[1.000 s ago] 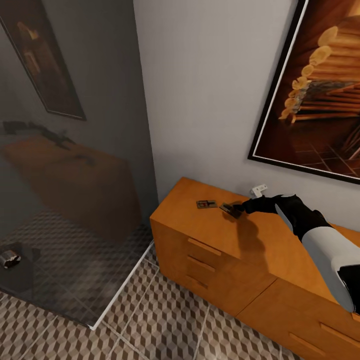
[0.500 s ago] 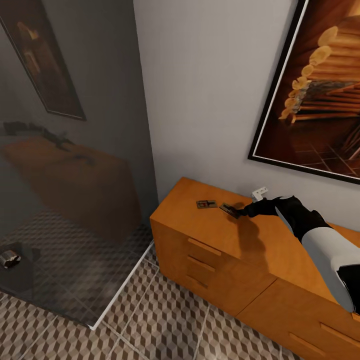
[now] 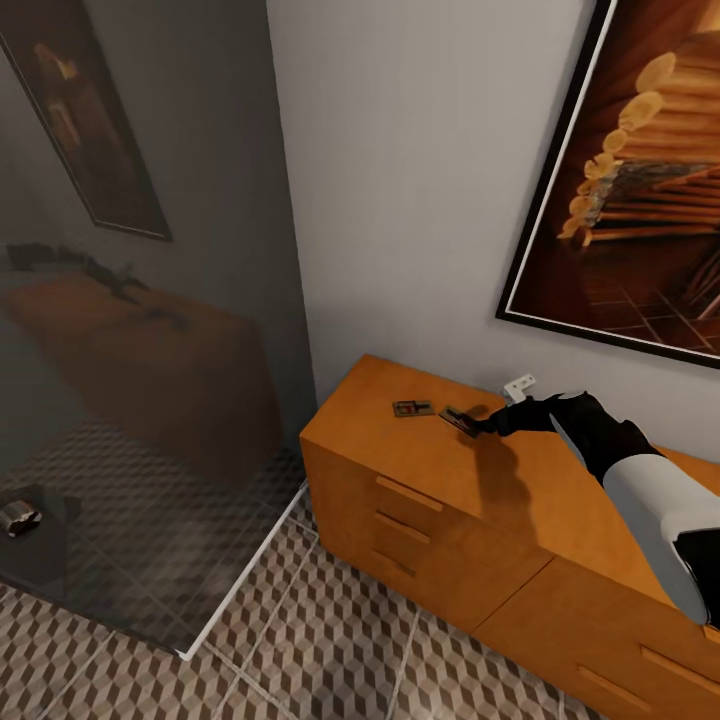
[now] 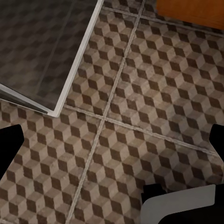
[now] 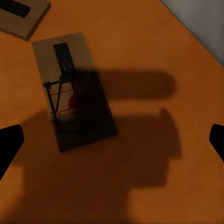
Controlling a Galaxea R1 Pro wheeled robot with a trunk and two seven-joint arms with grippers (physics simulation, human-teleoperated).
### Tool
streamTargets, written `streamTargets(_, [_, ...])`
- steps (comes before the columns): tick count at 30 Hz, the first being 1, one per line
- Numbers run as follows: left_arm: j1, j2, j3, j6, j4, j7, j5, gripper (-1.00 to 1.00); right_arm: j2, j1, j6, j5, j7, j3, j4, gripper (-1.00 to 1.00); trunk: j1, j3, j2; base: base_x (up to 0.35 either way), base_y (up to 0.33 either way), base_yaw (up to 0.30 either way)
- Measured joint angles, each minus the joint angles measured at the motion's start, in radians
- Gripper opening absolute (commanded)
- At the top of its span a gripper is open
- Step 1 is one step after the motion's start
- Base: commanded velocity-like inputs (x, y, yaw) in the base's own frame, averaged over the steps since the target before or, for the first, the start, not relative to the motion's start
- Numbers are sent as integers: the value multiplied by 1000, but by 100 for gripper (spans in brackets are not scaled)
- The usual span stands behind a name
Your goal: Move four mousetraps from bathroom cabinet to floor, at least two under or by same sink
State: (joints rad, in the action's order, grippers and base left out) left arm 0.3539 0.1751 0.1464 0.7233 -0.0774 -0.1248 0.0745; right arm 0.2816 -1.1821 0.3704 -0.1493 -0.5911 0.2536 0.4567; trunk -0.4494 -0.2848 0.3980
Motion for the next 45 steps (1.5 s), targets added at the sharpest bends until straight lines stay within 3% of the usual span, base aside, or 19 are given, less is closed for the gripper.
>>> streamTargets(41, [0, 0, 0, 0, 0, 0, 0, 100, -13, 0, -3, 4, -12, 2, -16, 100, 0, 0, 0, 0, 0, 0])
streamTargets(45, [0, 0, 0, 0, 0, 0, 0, 100, -12, 0, -13, 3, -62, 3, -17, 100, 0, 0, 0, 0, 0, 0])
